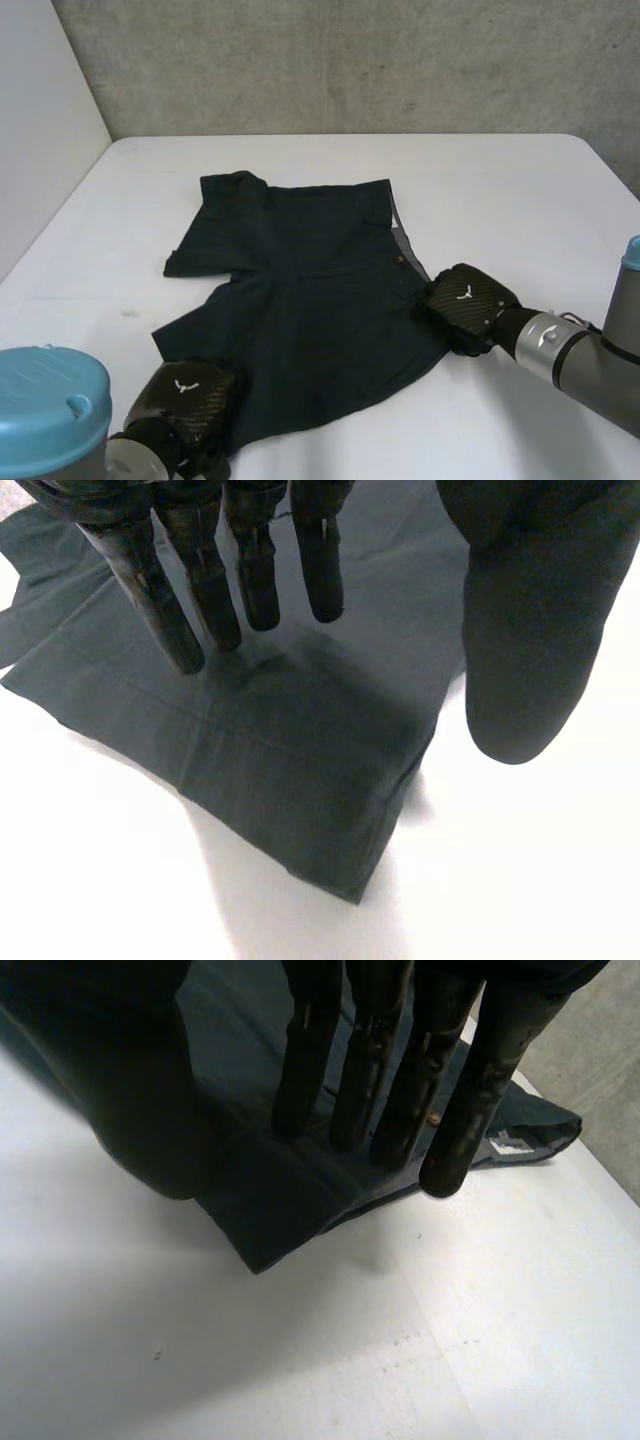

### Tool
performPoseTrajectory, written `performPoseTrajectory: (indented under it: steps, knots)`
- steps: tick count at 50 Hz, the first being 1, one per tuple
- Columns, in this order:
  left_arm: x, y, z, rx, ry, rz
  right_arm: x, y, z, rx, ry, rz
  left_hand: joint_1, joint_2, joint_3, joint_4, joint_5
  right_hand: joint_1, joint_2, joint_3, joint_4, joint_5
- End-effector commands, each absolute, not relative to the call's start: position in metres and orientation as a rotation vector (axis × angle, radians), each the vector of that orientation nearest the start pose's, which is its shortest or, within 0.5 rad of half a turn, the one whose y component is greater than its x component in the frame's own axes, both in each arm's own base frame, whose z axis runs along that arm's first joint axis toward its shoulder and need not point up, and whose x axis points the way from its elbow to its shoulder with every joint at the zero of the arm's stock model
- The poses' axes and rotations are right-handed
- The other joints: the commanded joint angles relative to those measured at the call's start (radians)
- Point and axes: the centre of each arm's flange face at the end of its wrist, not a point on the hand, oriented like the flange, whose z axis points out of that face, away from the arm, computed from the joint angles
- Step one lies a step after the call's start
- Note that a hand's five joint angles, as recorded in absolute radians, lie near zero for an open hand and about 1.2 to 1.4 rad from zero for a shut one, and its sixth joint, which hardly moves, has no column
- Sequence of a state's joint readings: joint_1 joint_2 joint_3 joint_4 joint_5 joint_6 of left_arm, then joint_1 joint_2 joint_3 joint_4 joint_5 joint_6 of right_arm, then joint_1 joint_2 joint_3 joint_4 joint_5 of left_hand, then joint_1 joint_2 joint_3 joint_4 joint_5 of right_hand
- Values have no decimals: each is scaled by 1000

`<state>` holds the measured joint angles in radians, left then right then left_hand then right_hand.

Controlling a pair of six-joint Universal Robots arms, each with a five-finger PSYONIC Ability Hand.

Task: Fold the shorts.

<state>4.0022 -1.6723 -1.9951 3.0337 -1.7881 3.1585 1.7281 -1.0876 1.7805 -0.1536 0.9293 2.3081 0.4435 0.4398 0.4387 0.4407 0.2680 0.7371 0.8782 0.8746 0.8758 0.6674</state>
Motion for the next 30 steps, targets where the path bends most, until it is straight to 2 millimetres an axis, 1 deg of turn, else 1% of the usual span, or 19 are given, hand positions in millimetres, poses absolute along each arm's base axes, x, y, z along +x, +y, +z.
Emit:
performPoseTrajectory:
  steps: [1, 7, 13, 14, 17, 18, 20, 21, 23, 25, 30]
  knots:
    - [-236, -105, 159, 877, 2737, -1480, 232, -268, 121, -1552, 1918, -1599, 113, 117, 118, 116, 114, 659, 518, 522, 520, 554]
    - [-242, -112, 159, 866, 2715, -1549, 232, -271, 124, -1475, 1948, -1595, 219, 223, 224, 222, 220, 659, 518, 522, 520, 554]
    - [-245, -119, 150, 849, 2706, -1559, 230, -273, 126, -1437, 1975, -1596, 292, 296, 297, 295, 293, 659, 518, 522, 520, 554]
    - [-245, -120, 148, 846, 2704, -1552, 230, -273, 126, -1432, 1992, -1599, 354, 357, 358, 356, 355, 659, 518, 522, 520, 554]
    - [-245, -121, 146, 843, 2703, -1538, 229, -274, 125, -1426, 2017, -1604, 433, 437, 438, 436, 434, 659, 518, 522, 520, 554]
    - [-245, -122, 146, 839, 2698, -1539, 228, -275, 126, -1423, 2039, -1613, 553, 556, 557, 555, 554, 659, 518, 522, 520, 554]
    - [-245, -121, 146, 840, 2697, -1539, 228, -276, 126, -1419, 2060, -1618, 633, 637, 638, 636, 634, 659, 518, 522, 520, 554]
    - [-246, -121, 148, 842, 2693, -1546, 229, -276, 126, -1416, 2076, -1624, 738, 742, 743, 741, 739, 659, 518, 522, 520, 554]
    - [-246, -120, 149, 847, 2690, -1548, 229, -276, 126, -1413, 2090, -1623, 856, 859, 860, 858, 857, 659, 518, 522, 520, 554]
    - [-246, -118, 151, 872, 2679, -1540, 229, -275, 126, -1403, 2107, -1620, 918, 921, 922, 920, 919, 659, 518, 522, 520, 554]
    - [-246, -112, 152, 931, 2663, -1521, 234, -271, 130, -1406, 2091, -1623, 953, 957, 958, 956, 954, 659, 518, 522, 520, 554]
